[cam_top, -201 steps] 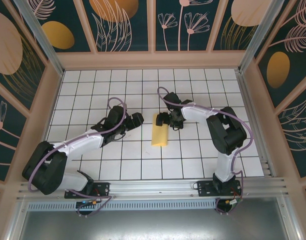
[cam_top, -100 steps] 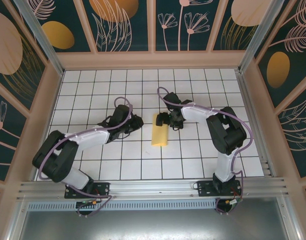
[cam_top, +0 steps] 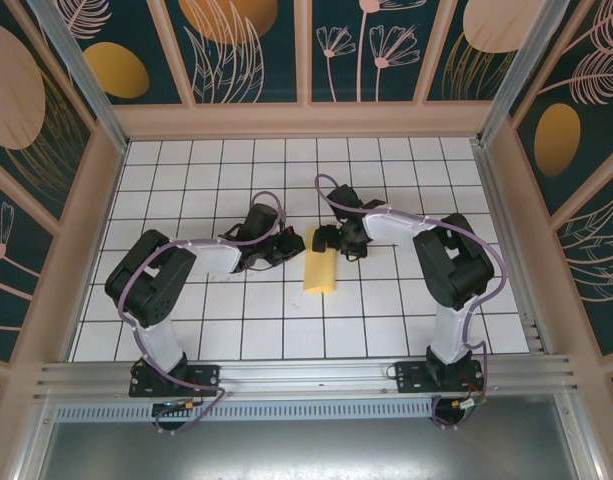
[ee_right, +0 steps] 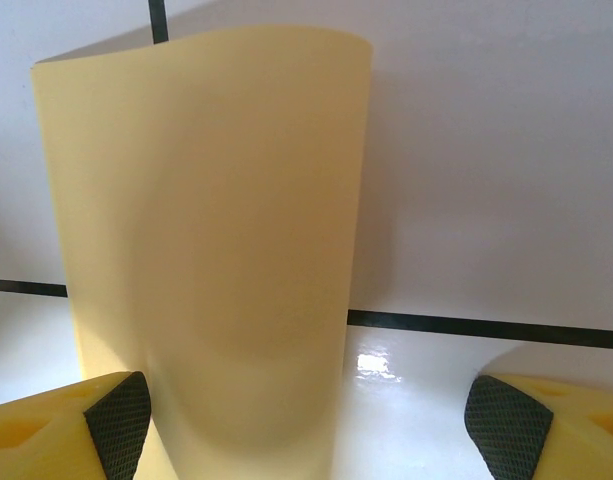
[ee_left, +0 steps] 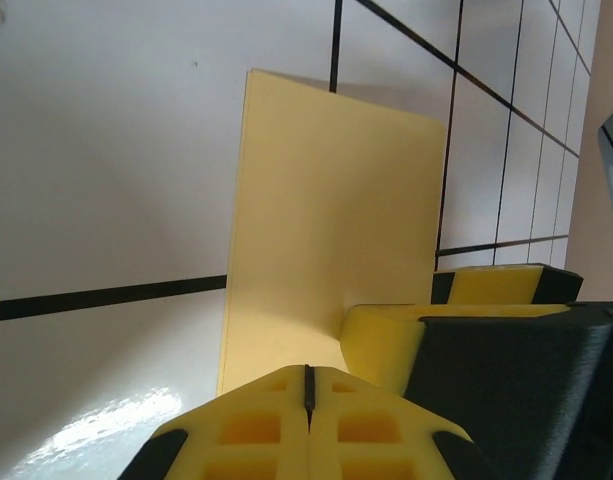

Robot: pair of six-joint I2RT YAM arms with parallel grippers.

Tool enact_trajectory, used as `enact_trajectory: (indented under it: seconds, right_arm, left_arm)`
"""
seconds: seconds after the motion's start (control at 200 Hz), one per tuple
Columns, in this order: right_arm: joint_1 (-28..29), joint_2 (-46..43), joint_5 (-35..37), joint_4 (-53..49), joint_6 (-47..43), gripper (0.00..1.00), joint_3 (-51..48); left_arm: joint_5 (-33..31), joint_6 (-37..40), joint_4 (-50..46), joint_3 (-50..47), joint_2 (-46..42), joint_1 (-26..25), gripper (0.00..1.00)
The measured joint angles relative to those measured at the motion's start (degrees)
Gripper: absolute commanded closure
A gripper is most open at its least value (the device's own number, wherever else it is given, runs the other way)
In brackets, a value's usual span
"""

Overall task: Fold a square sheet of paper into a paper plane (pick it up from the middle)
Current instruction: Hold the square sheet of paper at the center of the table.

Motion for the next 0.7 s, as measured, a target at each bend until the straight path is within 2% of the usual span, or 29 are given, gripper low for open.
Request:
enact_trajectory:
  seconds: [0.385, 0.696]
  right_arm:
    - [0.0, 0.0, 0.0, 0.09, -0.02, 0.11, -0.07]
    - [0.0, 0.07, 0.15, 0.15, 0.0, 0.11, -0.09]
  left_arm:
    - [3.34, -0.85, 0.83, 2.43, 4.22, -0.31, 1.0]
    - [3.45, -0.81, -1.97, 4.68, 5.99, -0.42, 1.0]
